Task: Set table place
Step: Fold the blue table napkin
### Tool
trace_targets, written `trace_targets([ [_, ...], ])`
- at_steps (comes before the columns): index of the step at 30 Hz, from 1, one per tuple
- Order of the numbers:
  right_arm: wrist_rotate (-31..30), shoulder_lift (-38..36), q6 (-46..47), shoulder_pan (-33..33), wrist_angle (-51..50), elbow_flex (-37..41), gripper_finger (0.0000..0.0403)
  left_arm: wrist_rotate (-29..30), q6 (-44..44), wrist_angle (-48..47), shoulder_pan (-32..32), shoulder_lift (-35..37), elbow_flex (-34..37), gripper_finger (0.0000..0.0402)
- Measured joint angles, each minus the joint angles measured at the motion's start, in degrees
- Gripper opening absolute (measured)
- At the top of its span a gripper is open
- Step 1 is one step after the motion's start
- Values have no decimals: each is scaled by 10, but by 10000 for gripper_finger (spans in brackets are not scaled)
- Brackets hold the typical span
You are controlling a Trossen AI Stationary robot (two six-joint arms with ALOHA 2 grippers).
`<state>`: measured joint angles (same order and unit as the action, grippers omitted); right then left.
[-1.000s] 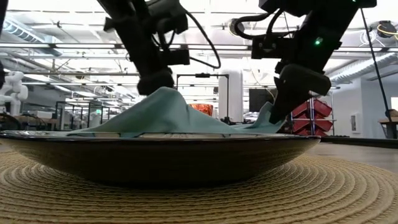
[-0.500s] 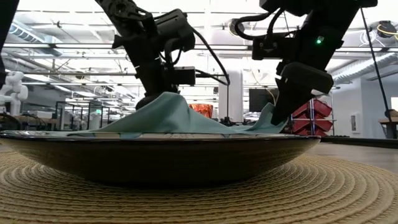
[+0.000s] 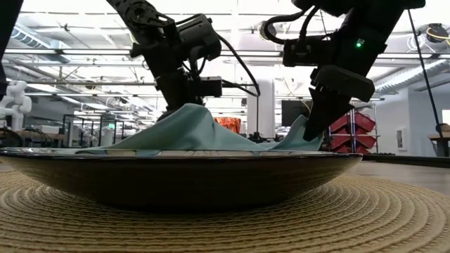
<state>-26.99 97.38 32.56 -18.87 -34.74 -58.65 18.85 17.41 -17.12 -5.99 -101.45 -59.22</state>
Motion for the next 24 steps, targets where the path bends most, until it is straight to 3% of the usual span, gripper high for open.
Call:
trace_targets([
  [12, 3, 0, 8, 0, 3, 0, 0, -7, 45, 8, -10, -41, -7, 195],
  [24, 3, 0, 9, 0, 6, 0, 0, 23, 60, 41, -17, -44, -10, 180],
])
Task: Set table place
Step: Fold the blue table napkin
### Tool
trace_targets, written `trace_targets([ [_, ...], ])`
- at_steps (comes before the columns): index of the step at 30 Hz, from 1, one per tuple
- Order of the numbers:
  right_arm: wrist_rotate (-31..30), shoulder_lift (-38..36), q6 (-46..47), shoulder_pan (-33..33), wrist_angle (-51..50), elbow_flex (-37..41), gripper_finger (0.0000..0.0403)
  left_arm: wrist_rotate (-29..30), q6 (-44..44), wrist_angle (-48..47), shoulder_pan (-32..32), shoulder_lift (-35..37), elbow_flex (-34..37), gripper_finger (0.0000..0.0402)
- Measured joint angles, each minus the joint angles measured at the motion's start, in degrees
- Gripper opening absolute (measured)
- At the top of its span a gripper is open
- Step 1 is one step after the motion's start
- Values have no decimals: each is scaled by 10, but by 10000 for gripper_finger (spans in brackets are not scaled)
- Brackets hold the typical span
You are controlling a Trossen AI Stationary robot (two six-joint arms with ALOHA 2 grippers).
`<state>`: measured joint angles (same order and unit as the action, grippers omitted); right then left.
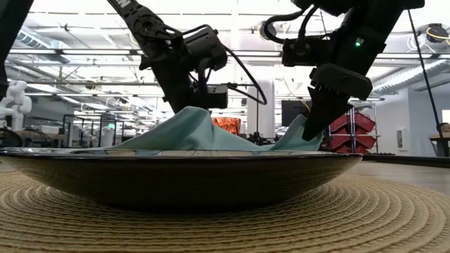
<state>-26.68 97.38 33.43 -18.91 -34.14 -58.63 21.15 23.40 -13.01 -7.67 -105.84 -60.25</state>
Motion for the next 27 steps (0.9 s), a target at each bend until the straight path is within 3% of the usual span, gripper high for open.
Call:
trace_targets([
  [12, 0, 0, 0, -3, 6, 0, 0, -25, -3, 11, -2, -11, 0, 138],
  [19, -3, 0, 0, -3, 8, 0, 0, -12, -10, 13, 1, -10, -1, 13],
  [23, -11, 0, 0, -3, 6, 0, 0, 8, -20, 7, 13, -10, -22, 1],
  [27, -57, -28, 3, -9, -29, 0, 0, 49, -18, -43, 38, -8, -60, 0],
])
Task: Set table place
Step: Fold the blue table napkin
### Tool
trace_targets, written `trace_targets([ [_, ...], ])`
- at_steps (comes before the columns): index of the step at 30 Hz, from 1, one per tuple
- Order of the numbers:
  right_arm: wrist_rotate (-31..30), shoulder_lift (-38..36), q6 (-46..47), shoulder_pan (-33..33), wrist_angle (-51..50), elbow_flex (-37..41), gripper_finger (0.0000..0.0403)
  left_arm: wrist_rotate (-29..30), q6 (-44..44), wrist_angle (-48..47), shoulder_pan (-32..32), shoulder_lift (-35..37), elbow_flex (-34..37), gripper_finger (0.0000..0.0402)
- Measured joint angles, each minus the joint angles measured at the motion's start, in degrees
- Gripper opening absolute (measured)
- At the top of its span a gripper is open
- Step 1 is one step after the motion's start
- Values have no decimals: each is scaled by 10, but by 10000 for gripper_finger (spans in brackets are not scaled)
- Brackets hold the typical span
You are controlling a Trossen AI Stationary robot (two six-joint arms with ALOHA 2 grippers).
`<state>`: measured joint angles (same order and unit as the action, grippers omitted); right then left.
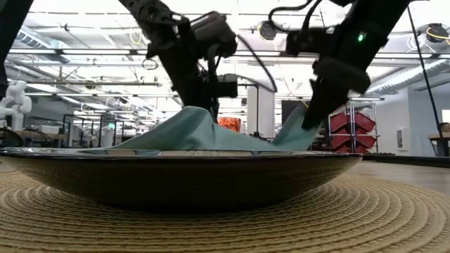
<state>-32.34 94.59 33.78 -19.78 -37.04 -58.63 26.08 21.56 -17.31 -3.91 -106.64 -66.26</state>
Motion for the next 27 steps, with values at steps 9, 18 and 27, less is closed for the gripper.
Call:
trace_targets([
  [9, -90, -177, 33, -31, -96, 0, 0, 97, 1, -113, 57, 62, -89, 0],
  [18, -144, -350, -117, -17, -82, -64, 0, 122, 16, -152, 76, 186, -233, 0],
  [27, -67, -332, -345, 113, -77, -308, 0, 139, 45, -209, 18, 204, -379, 0],
])
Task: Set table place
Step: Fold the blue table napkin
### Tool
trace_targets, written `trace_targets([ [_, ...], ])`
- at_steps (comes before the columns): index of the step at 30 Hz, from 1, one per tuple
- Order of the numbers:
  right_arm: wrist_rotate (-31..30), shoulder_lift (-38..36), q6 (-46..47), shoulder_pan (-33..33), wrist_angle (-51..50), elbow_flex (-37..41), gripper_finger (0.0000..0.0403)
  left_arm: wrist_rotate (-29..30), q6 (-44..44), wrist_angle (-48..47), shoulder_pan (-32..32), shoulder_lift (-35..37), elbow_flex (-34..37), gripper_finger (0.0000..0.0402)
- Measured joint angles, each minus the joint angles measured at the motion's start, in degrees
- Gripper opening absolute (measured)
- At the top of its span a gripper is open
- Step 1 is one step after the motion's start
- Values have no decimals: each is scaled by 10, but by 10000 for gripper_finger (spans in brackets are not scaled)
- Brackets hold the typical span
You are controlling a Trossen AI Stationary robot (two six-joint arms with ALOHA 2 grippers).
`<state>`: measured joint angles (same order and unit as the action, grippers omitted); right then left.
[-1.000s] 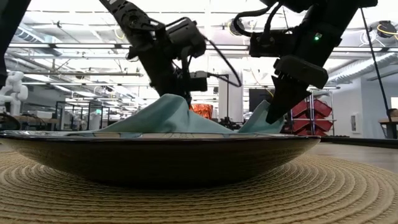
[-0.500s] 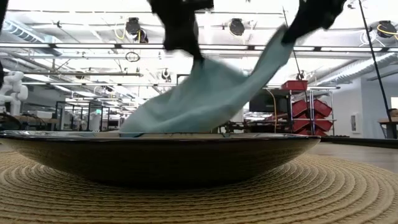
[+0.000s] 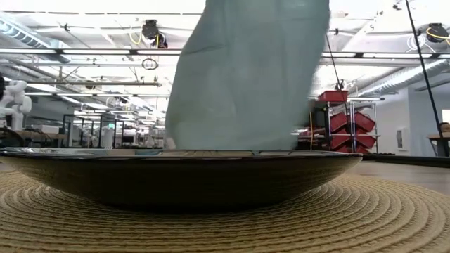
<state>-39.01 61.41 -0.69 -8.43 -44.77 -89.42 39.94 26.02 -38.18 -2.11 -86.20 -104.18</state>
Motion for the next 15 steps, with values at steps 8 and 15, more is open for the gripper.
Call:
trace_targets([
  [8, 87, 72, 32, 70, -109, -86, 0, -78, -98, -133, -34, -4, -17, 0],
  [15, 52, 136, 72, 62, -154, -70, 0, -76, -123, -191, 4, -11, -3, 0],
])
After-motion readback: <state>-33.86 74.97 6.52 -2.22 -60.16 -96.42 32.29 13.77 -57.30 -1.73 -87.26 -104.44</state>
